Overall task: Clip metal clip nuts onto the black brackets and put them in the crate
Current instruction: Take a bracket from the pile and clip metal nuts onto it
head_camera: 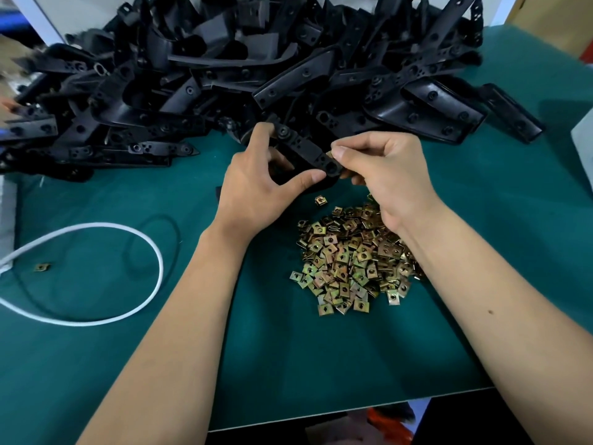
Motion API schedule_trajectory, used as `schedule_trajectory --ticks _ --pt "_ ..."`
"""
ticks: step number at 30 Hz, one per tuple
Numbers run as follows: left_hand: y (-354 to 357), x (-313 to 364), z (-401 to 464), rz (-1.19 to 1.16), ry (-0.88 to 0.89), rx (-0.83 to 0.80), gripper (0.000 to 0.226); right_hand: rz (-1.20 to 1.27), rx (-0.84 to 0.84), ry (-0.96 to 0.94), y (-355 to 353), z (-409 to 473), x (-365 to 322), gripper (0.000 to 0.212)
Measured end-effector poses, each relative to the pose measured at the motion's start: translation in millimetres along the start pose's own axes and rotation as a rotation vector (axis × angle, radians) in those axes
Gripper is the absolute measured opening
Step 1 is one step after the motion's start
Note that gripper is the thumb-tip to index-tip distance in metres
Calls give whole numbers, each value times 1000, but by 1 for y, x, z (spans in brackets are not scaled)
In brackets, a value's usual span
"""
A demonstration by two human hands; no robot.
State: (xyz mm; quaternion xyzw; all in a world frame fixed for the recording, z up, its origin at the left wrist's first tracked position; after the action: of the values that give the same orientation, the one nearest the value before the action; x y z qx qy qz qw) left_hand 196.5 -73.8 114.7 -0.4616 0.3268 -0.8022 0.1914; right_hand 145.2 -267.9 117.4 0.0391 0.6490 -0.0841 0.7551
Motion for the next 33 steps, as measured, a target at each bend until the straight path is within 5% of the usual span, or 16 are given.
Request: schedule_trajectory --ticks 10,33 --pt "-2 2 0 21 2 -32 85 59 -90 67 0 3 2 17" --pt "6 1 0 61 -23 -64 82 -34 5 -32 -1 3 7 11"
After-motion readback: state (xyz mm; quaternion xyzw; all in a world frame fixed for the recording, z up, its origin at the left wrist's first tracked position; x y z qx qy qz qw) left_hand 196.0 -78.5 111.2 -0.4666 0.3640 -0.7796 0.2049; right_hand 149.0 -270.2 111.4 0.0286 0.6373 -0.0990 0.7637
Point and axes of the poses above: each hand's wrist, its own z-axis towards the middle knuckle, its own y-axis out of the palm, x = y × z, the point moved 5 cm from there along z, towards the middle knuckle, and after that the axes turned 8 degrees about -x, right-handed, at the moved point
